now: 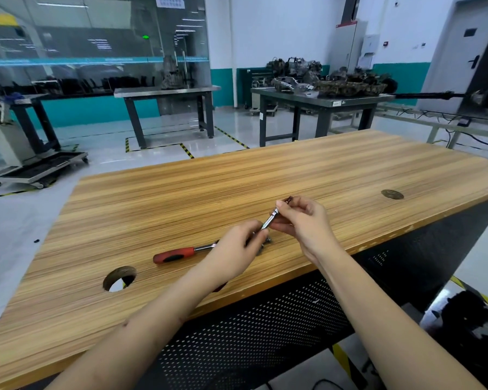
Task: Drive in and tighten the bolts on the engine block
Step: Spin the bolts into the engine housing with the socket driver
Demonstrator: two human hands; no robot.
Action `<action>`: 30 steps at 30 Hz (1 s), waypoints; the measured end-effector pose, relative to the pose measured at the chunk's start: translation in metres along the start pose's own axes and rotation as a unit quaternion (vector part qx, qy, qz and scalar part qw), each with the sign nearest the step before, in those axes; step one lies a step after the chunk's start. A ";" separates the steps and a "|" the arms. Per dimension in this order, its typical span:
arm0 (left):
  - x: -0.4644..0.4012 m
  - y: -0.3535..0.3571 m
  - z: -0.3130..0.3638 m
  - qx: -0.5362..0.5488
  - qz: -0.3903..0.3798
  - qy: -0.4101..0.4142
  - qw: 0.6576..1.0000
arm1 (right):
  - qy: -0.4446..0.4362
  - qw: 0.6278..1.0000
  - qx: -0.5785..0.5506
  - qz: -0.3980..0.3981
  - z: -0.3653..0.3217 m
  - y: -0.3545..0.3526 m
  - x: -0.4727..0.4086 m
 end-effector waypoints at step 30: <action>-0.012 -0.003 0.018 -0.164 -0.017 -0.071 0.984 | -0.002 0.998 0.025 0.058 -0.023 -0.012 0.007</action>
Point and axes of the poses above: each hand's wrist, its own x-axis away from the middle knuckle, its own y-axis out of the palm, z = x × y, the point moved 6 cm from there along -x, towards the middle knuckle, and after that the axes turned 14 degrees about -z, right-handed, at the moved point
